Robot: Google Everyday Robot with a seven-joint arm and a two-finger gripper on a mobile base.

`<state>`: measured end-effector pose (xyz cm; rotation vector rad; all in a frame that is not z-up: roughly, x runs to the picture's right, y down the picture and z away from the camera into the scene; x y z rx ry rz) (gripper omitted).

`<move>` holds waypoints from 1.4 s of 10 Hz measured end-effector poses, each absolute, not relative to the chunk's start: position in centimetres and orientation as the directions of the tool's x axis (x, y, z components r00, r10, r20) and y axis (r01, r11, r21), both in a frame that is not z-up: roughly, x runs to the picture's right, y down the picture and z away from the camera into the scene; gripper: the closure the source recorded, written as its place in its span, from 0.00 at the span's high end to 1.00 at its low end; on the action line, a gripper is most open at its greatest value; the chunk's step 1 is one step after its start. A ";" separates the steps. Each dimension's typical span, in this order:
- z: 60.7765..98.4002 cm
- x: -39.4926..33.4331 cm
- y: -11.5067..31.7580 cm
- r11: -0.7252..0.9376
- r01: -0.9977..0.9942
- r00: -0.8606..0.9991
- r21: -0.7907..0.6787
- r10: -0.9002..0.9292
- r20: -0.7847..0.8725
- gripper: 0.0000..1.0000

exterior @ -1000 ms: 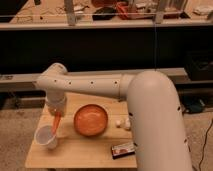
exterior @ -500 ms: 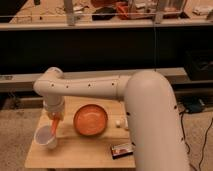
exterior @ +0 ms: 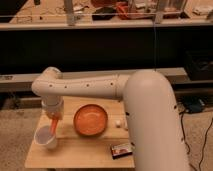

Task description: Place the pepper in the ceramic cup

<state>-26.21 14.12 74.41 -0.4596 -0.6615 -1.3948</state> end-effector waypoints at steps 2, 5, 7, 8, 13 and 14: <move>73.3 -27.4 12.9 0.127 0.989 0.051 0.071 -0.758 0.650 0.00; 72.2 -30.2 12.0 0.118 0.992 0.058 0.051 -0.765 0.641 0.00; 71.0 -31.4 11.5 0.126 0.990 0.056 0.063 -0.762 0.645 0.04; 69.9 -32.8 11.5 0.130 0.989 0.050 0.076 -0.761 0.647 0.06; 70.0 -31.3 12.5 0.120 0.990 0.043 0.077 -0.764 0.644 0.28; 70.1 -30.6 12.6 0.120 0.990 0.044 0.075 -0.764 0.644 0.36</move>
